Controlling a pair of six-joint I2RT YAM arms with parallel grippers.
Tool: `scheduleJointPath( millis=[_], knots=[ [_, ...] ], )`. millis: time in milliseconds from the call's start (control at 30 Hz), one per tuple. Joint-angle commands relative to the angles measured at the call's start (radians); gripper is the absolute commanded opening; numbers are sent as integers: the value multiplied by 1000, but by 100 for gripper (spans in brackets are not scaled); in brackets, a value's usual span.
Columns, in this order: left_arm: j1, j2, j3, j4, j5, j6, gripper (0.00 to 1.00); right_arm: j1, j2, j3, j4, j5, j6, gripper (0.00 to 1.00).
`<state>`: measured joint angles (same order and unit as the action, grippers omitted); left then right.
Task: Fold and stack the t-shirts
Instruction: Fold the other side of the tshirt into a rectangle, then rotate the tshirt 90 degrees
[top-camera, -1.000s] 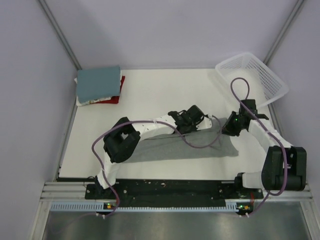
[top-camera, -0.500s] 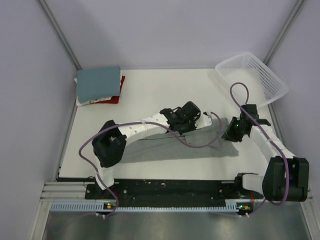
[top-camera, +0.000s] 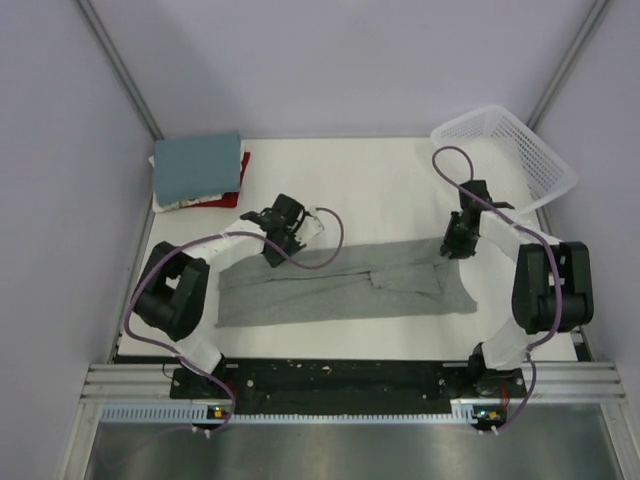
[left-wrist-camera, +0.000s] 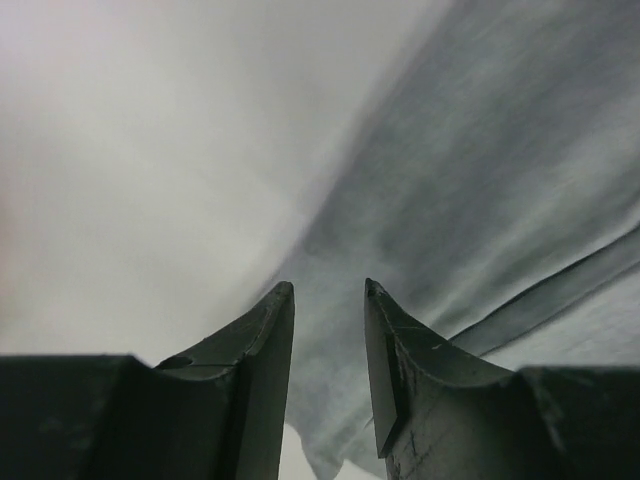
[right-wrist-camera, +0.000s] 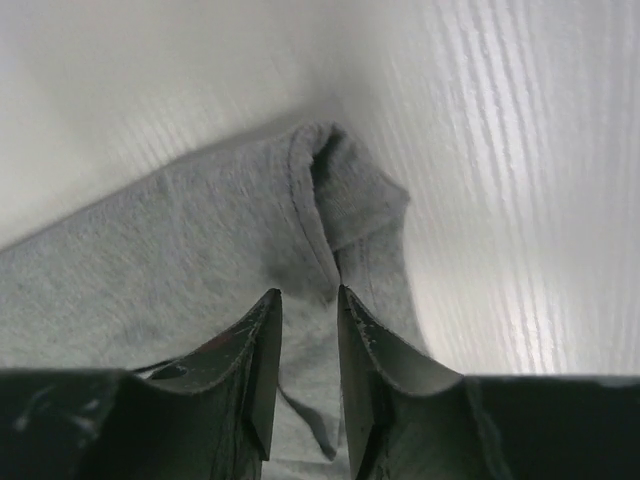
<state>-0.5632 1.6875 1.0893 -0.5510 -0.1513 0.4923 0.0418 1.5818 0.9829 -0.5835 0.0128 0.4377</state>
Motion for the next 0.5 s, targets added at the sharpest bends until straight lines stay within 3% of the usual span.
scheduleJointPath(
  millis=[0, 167, 333, 467],
  knots=[
    [132, -100, -52, 5, -31, 11, 39, 43, 116, 83, 31, 44, -24, 24],
    [305, -155, -109, 17, -24, 38, 38, 59, 251, 172, 27, 41, -54, 3],
    [431, -184, -153, 22, -27, 68, 38, 96, 395, 371, -1, 33, -86, 1],
    [502, -225, -189, 11, -16, 78, 37, 157, 568, 638, -82, 18, -126, 1]
  ],
)
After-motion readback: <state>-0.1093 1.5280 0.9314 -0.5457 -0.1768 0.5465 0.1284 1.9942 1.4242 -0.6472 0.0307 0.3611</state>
